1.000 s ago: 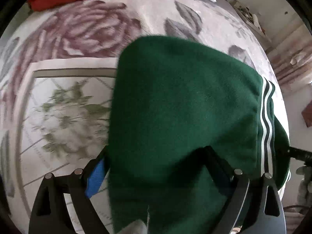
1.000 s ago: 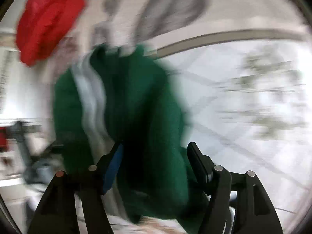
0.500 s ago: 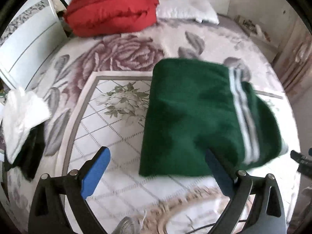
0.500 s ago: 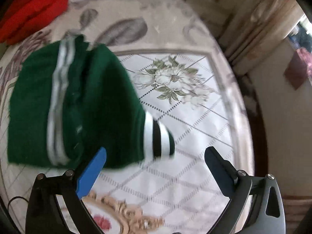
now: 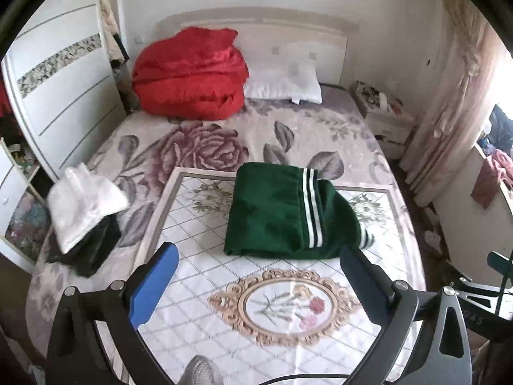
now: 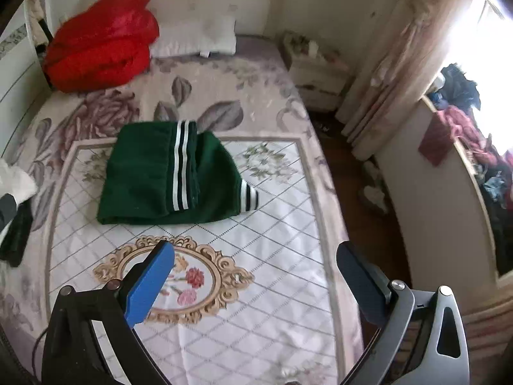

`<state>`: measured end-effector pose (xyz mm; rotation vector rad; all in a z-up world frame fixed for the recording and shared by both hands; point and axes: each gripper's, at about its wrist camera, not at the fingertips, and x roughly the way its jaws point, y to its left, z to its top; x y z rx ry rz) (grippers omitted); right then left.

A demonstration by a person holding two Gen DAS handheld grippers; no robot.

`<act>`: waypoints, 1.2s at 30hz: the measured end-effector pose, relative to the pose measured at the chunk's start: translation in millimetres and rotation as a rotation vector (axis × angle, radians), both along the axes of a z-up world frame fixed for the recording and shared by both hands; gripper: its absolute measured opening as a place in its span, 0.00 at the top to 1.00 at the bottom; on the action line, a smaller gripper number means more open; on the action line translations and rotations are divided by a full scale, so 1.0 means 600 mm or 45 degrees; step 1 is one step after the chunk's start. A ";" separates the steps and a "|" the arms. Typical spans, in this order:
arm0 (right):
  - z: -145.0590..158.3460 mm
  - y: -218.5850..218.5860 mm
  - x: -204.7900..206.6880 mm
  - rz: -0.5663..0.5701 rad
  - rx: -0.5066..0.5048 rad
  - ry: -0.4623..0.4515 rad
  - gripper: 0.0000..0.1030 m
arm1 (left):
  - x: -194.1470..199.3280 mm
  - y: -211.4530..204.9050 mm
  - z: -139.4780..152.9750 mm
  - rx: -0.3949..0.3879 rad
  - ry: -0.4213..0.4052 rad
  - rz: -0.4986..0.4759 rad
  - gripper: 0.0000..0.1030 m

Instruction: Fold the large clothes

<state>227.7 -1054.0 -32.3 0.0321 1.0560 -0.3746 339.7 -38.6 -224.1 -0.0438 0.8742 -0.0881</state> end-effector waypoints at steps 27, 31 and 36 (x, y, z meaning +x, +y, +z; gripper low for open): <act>0.484 0.077 -0.413 0.076 -0.051 -0.359 0.01 | -0.344 0.011 0.331 0.032 -0.143 0.003 0.00; 0.501 0.075 -0.426 0.088 -0.069 -0.374 0.01 | -0.352 0.013 0.337 0.019 -0.151 0.011 0.00; 0.515 0.075 -0.446 0.108 -0.074 -0.391 0.01 | -0.363 0.009 0.342 0.025 -0.174 0.015 0.00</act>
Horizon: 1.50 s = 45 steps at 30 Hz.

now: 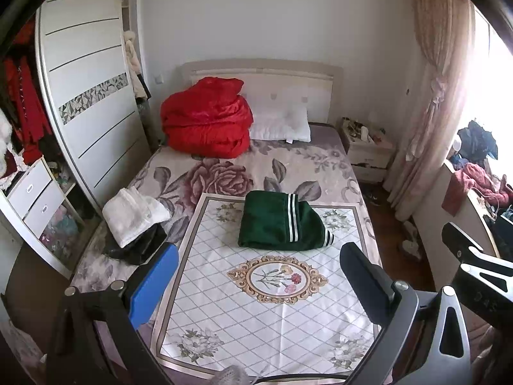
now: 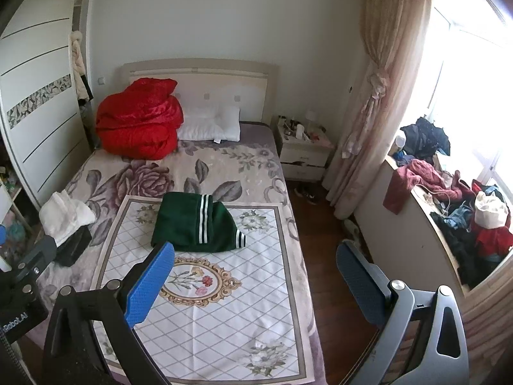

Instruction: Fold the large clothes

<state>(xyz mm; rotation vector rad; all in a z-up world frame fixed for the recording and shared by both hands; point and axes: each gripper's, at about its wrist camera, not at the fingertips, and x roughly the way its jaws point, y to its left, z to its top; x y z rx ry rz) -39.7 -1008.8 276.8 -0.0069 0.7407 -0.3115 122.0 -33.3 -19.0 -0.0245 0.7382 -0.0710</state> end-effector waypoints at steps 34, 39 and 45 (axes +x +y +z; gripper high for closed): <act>0.023 -0.010 0.021 0.058 0.008 -0.045 0.00 | -0.016 -0.001 0.019 0.006 -0.036 0.033 0.00; 0.023 -0.009 0.010 0.050 0.020 -0.045 0.00 | -0.018 -0.002 0.023 0.002 -0.043 0.032 0.00; 0.027 -0.008 0.002 0.047 0.030 -0.048 0.00 | -0.017 -0.005 0.027 0.006 -0.053 0.039 0.00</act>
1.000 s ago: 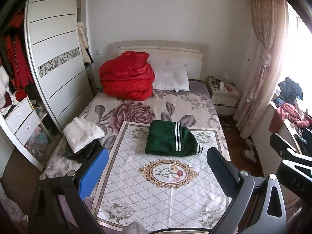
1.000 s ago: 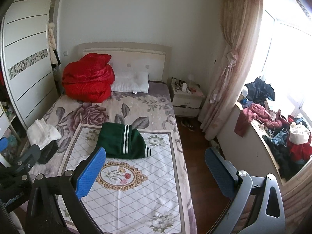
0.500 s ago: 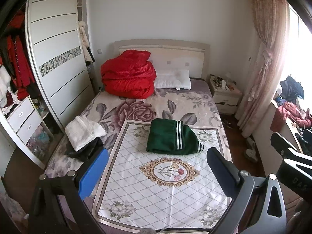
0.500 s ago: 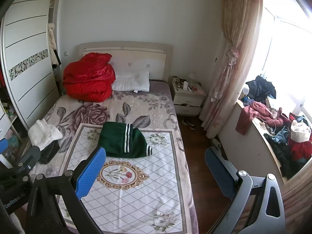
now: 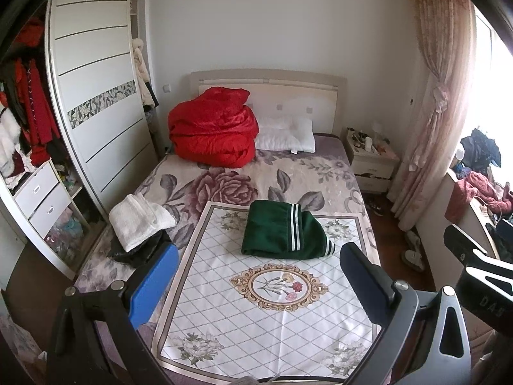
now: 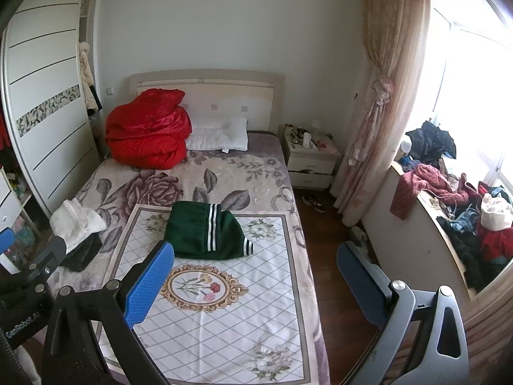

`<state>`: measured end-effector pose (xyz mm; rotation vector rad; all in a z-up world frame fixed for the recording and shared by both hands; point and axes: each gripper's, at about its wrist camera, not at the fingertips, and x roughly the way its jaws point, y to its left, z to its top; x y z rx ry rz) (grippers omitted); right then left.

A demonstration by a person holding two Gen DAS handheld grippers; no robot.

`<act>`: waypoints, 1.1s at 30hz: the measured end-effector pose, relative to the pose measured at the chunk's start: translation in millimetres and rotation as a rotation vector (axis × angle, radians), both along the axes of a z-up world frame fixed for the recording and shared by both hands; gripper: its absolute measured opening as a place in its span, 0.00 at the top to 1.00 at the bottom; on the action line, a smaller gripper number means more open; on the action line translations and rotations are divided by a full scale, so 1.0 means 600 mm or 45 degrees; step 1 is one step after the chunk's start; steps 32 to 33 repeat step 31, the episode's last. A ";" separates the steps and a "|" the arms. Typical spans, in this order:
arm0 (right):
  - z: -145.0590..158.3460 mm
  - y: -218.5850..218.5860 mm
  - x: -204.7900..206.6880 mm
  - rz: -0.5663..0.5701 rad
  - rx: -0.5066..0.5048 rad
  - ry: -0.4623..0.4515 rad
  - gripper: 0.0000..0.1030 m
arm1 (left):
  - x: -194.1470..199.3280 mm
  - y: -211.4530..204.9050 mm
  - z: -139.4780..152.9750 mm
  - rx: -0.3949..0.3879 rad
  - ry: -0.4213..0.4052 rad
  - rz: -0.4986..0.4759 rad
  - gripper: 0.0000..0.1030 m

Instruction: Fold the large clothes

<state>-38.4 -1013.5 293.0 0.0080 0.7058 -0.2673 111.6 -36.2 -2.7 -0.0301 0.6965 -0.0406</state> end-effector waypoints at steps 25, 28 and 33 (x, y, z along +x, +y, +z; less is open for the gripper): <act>0.014 0.015 -0.041 0.013 0.011 -0.018 0.00 | -0.004 0.000 0.005 -0.007 -0.005 0.013 0.00; 0.013 0.016 -0.044 0.012 0.010 -0.019 0.00 | -0.004 0.000 0.004 -0.008 -0.005 0.012 0.00; 0.013 0.016 -0.046 0.017 0.011 -0.017 0.00 | -0.004 0.001 0.005 -0.006 -0.006 0.011 0.00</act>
